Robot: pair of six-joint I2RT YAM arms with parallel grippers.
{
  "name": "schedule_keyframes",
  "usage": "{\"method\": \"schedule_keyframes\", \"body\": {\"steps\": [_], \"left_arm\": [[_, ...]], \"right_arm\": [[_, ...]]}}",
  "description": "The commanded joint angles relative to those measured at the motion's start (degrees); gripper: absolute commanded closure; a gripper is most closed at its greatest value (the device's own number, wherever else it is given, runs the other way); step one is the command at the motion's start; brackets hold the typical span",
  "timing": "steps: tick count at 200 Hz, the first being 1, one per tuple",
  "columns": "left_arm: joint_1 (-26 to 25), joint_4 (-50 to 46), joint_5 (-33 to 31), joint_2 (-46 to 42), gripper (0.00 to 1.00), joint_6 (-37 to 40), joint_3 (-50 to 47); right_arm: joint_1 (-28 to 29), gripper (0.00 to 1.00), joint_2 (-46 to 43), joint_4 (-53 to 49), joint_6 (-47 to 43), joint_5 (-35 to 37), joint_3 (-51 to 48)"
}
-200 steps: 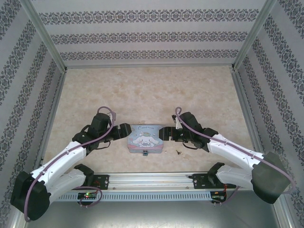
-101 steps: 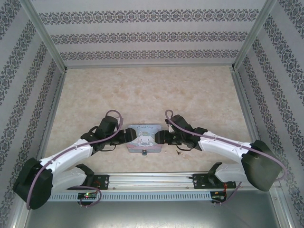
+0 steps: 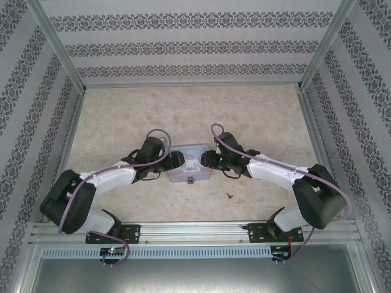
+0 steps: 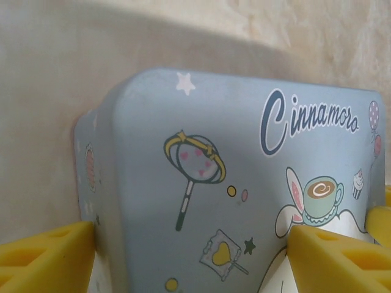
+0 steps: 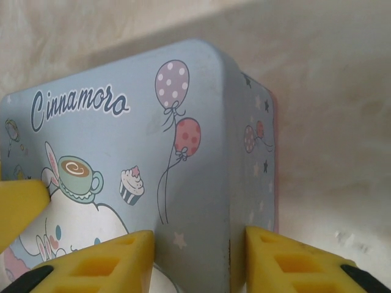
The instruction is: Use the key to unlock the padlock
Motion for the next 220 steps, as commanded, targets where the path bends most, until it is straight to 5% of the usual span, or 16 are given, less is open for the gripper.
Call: {"method": "schedule_keyframes", "body": {"steps": [1, 63, 75, 113, 167, 184, 220], "left_arm": [[0.1, 4.0, 2.9, 6.5, 0.19, 4.3, 6.2], [4.1, 5.6, 6.2, 18.5, 0.17, 6.1, 16.3], [4.2, 5.8, 6.2, 18.5, 0.16, 6.1, 16.2], [6.7, 7.1, 6.2, 16.2, 0.1, 5.7, 14.3], [11.3, 3.6, 6.6, 8.0, 0.01, 8.1, 13.8], [11.8, 1.3, 5.9, 4.8, 0.0, 9.5, 14.2], [11.8, -3.4, 4.0, -0.7, 0.0, 10.8, 16.2]], "right_arm": [[-2.2, 0.59, 5.7, 3.6, -0.7, -1.6, 5.1], [-7.4, 0.55, 17.0, 4.5, -0.6, -6.4, 15.1], [-7.8, 0.48, 16.7, 4.9, -0.6, -6.2, 15.1], [-10.2, 0.02, 10.6, 3.8, -2.8, -3.8, 14.4], [-15.2, 0.02, 1.2, -3.8, -8.7, 4.0, 14.6], [-18.0, 0.02, -1.7, -6.8, -4.4, 7.6, 14.4], [-31.2, 0.02, -4.2, -1.6, -0.1, -10.7, 8.2]]}}
